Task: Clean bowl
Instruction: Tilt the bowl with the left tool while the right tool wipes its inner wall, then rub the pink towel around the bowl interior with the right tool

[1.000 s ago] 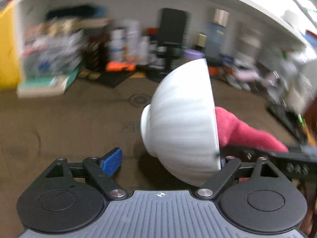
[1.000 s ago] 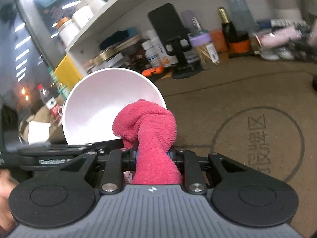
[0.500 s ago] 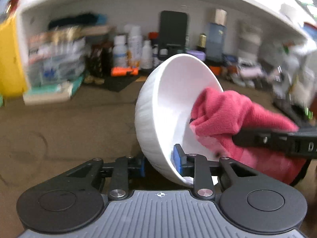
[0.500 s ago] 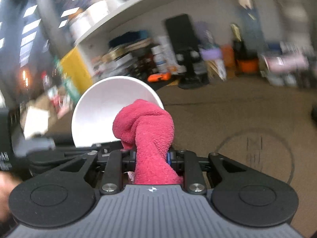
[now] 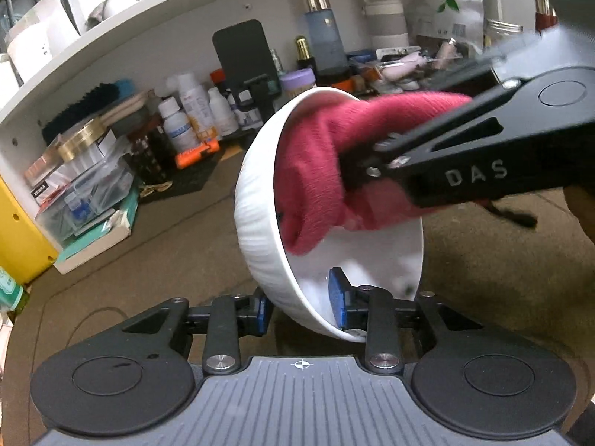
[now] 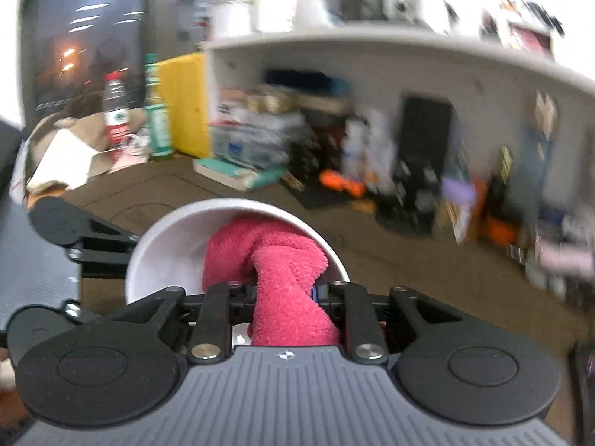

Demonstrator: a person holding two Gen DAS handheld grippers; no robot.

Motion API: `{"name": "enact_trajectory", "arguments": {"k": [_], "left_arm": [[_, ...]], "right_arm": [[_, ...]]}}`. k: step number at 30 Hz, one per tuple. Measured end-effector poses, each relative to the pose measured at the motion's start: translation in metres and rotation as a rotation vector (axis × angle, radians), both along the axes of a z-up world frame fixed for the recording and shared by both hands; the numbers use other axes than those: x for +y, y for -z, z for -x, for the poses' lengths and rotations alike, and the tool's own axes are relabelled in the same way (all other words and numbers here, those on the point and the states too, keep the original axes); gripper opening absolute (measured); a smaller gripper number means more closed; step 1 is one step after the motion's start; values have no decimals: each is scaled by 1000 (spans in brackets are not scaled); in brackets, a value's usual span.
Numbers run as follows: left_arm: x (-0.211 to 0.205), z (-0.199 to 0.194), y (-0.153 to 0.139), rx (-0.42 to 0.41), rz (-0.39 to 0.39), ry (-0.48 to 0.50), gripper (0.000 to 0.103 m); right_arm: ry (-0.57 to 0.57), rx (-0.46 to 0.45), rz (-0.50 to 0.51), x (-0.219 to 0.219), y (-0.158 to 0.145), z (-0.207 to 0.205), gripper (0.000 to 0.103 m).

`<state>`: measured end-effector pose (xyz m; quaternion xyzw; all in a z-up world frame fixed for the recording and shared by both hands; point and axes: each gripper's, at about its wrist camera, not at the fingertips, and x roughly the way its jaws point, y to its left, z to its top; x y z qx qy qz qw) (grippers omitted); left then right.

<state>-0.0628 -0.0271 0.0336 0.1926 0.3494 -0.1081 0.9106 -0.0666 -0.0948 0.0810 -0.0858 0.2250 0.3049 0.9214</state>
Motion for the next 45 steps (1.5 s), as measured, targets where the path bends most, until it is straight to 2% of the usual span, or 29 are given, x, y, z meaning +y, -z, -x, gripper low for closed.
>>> {"name": "enact_trajectory", "arguments": {"k": [6,8,11,13,16,18,19,21,23,25,26,27,28,31,34,39,43,45], "left_arm": [[7,-1,-2,9,-25,19,33],[7,-2,-2,11,-31,25,33],[6,-5,-3,10,-43,36,33],[5,-7,-3,13,-49,38,34],[4,-11,-3,10,-55,32,34],[4,-14,-2,7,-53,19,34],[5,-16,-2,8,-46,8,34],[5,-19,-2,9,-32,-14,35],[4,-22,-1,12,-28,-34,40],[2,-25,-1,8,-30,-54,45],[0,-26,0,5,-29,-64,53],[-2,-26,-2,-6,-14,-79,66],[-4,-26,-3,-13,5,-94,71],[-9,-30,0,-10,77,-151,77],[-14,-34,8,-11,111,-218,81],[-7,-37,16,-29,166,-314,100],[-6,-37,18,-53,167,-330,99],[-7,-36,18,-60,160,-315,89]], "right_arm": [[-274,-251,219,17,-6,32,22],[-368,-301,287,19,-7,43,22],[-487,-309,393,20,-6,57,22],[-454,-272,424,18,-4,59,22],[-266,-138,278,-3,1,42,22],[-137,-38,113,-24,9,29,22],[-106,-11,43,-33,14,27,22],[-56,70,-184,-57,29,21,22],[-6,135,-305,-68,42,14,22],[50,173,-337,-74,43,7,22],[88,229,-360,-78,46,-1,22],[118,273,-378,-80,48,-9,23],[131,301,-393,-82,50,-14,23],[165,366,-415,-87,60,-25,24],[176,377,-408,-86,62,-26,24],[177,397,-432,-88,67,-31,24],[178,394,-429,-88,67,-26,24],[179,395,-431,-88,66,-26,25]]}}
